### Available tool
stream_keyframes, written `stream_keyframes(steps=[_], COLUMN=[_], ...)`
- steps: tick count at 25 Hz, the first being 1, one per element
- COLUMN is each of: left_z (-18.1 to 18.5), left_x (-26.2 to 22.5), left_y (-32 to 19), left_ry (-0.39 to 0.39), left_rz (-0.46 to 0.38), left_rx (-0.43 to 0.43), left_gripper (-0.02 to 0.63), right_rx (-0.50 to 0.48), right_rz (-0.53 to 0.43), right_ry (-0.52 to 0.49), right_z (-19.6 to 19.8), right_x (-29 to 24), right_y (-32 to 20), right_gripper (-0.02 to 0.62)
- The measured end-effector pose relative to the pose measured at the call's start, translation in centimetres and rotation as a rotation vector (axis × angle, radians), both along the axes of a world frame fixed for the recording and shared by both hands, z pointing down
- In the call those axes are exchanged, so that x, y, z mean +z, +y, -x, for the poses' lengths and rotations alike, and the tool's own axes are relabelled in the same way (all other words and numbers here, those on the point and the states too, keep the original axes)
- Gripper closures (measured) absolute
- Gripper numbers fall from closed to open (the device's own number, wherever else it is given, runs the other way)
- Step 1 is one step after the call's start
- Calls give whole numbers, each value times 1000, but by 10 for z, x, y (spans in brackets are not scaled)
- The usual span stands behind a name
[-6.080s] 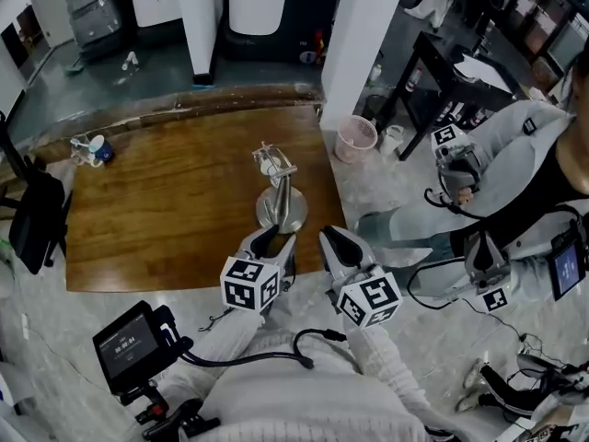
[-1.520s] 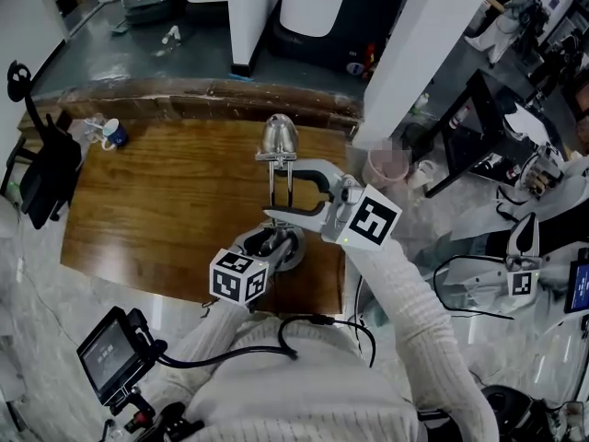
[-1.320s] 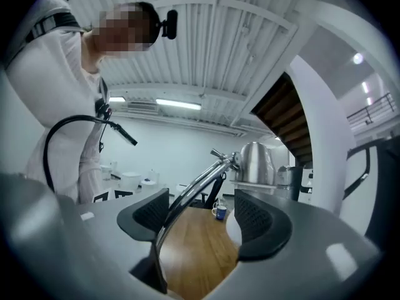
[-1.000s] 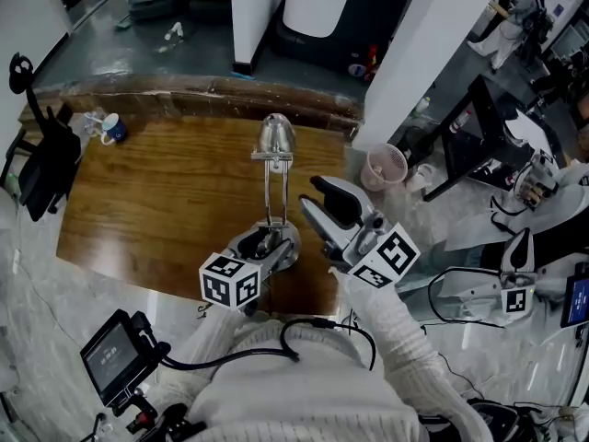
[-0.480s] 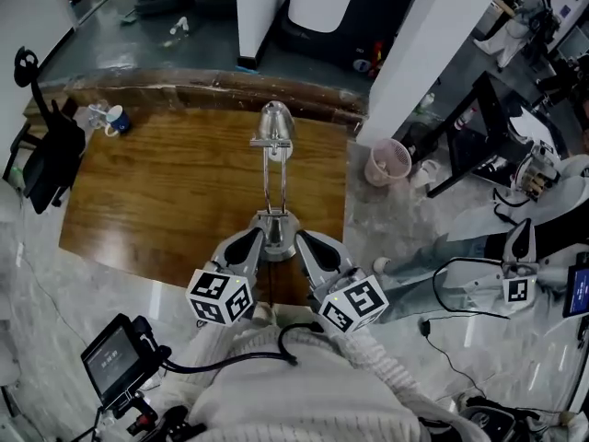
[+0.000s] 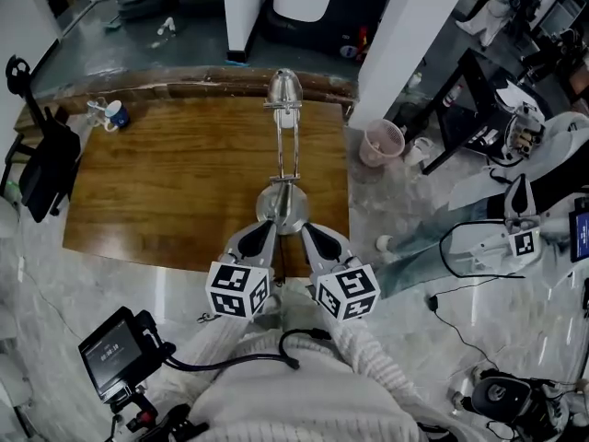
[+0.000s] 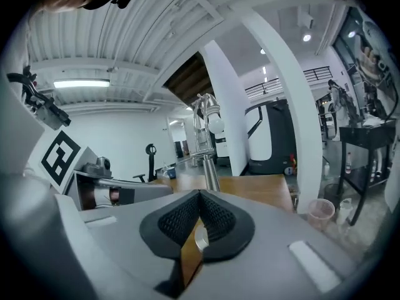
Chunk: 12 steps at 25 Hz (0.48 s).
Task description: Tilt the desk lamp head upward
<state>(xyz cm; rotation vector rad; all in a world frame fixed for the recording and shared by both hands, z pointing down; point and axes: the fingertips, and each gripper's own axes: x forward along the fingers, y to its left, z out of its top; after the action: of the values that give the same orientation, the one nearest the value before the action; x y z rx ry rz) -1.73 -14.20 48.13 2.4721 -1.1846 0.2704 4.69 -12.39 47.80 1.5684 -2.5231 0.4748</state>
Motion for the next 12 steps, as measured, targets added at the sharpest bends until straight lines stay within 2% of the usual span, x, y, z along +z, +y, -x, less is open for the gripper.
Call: stream_keyframes(steps=[6,12], left_z=[-11,-14], left_x=[-12,-9], left_y=[22,23], left_ry=[54,32], left_rz=[20,17], left_rx=[-29,-30], left_gripper=[598,598], right_rx=[-4,-35], right_rz=[23,-9], right_ry=[31,81], right_z=[-6,-1], right_x=[-3,-12], right_y=[30,23], right_gripper=[597,597])
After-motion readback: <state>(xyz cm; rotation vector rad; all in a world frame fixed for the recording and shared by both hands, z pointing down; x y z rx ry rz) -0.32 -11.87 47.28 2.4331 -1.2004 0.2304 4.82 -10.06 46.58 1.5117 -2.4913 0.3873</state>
